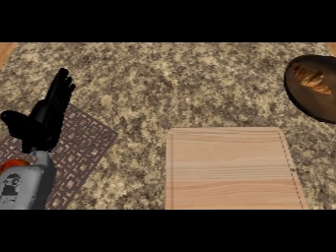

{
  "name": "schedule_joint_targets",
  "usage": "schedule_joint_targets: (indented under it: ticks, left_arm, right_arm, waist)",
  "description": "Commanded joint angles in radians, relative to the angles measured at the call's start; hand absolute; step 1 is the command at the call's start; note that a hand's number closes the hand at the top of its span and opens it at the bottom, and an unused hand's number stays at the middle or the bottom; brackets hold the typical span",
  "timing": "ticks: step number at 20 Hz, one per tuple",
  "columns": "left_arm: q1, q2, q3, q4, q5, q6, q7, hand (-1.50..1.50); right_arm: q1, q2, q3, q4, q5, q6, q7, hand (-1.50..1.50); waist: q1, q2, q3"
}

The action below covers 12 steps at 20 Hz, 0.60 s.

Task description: Pick the croissant from the cutting board and place it in the pan

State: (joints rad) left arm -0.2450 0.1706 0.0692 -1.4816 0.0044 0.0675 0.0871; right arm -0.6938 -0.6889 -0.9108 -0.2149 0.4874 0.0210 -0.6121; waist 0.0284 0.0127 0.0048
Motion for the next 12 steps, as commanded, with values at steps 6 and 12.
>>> schedule_joint_targets:
  ticks: [6,12]
  left_arm:
    - [0.034,0.001,0.028,0.015,-0.005,0.010,-0.034,0.00]
    - [0.042,0.026,0.043,-0.003,-0.006,0.002,0.000,0.00]
  right_arm:
    - [0.199,-0.048,-0.009,-0.084,-0.124,0.332,-0.144,-1.50]
    - [0.363,-0.004,-0.002,-0.278,-0.203,0.408,-0.115,-1.50]
  waist:
    - [-0.048,-0.019,-0.007]
    - [-0.056,-0.023,-0.009]
